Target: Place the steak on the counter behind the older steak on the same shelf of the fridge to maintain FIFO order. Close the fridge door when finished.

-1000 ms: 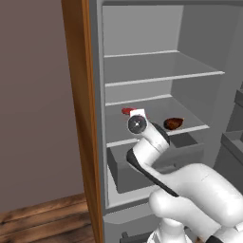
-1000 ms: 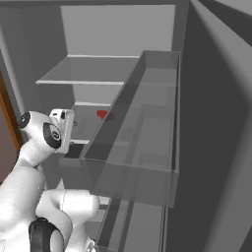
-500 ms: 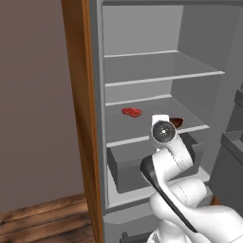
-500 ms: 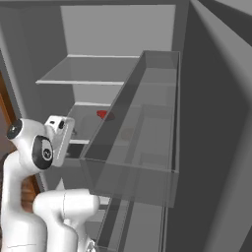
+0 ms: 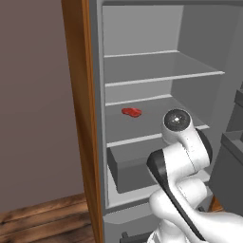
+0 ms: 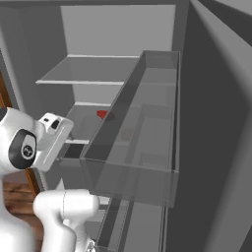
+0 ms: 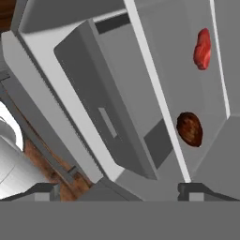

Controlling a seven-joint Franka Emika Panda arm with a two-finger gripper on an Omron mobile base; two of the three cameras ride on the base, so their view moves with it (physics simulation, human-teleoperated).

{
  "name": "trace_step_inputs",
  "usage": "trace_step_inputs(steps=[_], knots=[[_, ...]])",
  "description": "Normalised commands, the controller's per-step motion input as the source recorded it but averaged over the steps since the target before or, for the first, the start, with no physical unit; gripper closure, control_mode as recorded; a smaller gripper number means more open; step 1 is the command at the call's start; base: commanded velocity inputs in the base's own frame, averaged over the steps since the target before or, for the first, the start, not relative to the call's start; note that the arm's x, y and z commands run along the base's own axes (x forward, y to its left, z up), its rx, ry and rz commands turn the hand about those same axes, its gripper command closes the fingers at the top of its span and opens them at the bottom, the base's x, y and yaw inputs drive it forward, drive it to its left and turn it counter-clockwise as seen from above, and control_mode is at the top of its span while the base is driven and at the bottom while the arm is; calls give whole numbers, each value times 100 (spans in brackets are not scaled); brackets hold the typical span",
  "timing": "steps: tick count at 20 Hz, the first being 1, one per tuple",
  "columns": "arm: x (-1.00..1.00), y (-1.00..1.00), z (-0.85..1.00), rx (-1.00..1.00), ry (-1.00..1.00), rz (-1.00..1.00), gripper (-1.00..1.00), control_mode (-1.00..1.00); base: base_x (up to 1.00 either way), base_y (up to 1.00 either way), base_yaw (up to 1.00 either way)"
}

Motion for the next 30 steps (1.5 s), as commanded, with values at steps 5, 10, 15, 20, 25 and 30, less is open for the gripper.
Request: trace_step_inputs(steps=[5,10,15,20,25,30], knots=[[-3,0,-12,0,7,-3,-100,-100,0,0,0],[0,0,-14,0,0,0,-100,-100,0,0,0],[-1,0,-21,0,2,-2,-100,-100,0,0,0],[-21,8,-16,0,0,-5,-100,100,-28,19,-5],[0,0,0,0,0,0,-100,100,-76,78,-16],[0,0,0,0,0,0,-100,100,-85,60,-23]])
